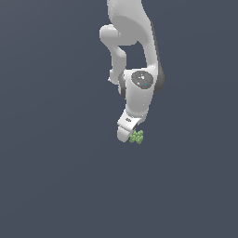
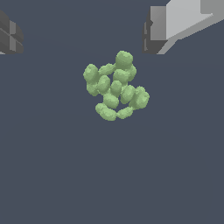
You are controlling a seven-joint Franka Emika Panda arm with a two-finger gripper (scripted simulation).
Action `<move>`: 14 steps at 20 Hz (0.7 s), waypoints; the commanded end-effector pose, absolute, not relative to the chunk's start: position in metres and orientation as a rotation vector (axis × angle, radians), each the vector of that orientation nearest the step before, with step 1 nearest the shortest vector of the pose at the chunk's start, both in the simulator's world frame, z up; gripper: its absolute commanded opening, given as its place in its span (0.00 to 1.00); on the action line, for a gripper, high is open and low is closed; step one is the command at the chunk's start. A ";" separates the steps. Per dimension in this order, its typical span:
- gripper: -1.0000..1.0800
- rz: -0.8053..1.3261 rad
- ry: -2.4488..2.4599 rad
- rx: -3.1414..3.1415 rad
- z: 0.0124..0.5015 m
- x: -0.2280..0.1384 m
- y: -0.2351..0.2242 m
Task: Pick up the object and move it to a goal position.
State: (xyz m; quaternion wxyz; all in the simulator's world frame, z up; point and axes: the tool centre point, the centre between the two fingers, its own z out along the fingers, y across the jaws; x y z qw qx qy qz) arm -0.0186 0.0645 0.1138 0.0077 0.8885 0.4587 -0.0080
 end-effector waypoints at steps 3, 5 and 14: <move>0.96 -0.018 1.630 2.674 0.108 -0.022 0.075; 0.96 -0.015 1.704 2.630 0.106 -0.023 0.079; 0.96 -0.003 1.920 2.485 0.100 -0.027 0.091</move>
